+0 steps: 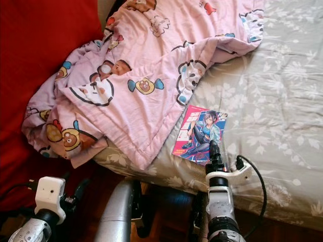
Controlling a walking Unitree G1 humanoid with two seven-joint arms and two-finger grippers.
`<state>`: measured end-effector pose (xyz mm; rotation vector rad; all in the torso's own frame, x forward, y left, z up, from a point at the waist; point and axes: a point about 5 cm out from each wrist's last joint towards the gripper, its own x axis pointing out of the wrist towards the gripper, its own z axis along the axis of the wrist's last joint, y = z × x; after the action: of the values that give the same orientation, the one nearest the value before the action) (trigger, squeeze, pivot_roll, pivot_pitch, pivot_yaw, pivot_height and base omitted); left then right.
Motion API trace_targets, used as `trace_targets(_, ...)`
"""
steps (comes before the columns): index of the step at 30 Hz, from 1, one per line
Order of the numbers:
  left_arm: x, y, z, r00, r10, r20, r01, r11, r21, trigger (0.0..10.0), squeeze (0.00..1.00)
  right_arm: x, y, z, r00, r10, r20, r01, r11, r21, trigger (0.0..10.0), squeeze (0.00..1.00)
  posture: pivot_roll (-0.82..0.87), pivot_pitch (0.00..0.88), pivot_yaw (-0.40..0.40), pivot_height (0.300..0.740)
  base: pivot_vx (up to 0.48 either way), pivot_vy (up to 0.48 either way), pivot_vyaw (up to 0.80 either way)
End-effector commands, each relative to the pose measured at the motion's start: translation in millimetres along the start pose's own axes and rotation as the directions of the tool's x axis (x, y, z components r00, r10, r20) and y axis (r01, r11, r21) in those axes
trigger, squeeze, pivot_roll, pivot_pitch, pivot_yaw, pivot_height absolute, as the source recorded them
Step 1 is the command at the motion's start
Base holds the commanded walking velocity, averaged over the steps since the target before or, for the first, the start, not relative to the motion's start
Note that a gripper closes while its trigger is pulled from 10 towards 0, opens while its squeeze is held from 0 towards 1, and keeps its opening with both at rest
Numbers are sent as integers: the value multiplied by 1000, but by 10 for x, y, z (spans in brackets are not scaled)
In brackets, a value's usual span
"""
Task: Clean up the room
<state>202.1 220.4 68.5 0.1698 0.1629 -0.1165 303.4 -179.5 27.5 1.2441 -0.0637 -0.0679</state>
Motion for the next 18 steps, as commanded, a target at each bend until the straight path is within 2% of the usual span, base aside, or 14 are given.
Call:
trace_targets(1, -91, 61, -81, 999, 17, -44, -17, 1000, 12, 10000, 0, -107, -110, -84, 999, -47, -23, 47, 999, 9, 10000, 0, 259, 389, 139, 616, 0, 0, 0)
trace_targets(11, -93, 88, -90, 999, 23, -47, -22, 1000, 19, 10000, 0, -119, -106, 40, 998, 15, 56, -16, 1000, 19, 10000, 0, 254, 390, 142, 616, 0, 0, 0)
trace_targets(18, -87, 102, -84, 999, 25, -46, -24, 999, 23, 10000, 0, -155, -169, 88, 997, -15, 71, 14, 1000, 10, 10000, 0, 256, 388, 145, 616, 0, 0, 0)
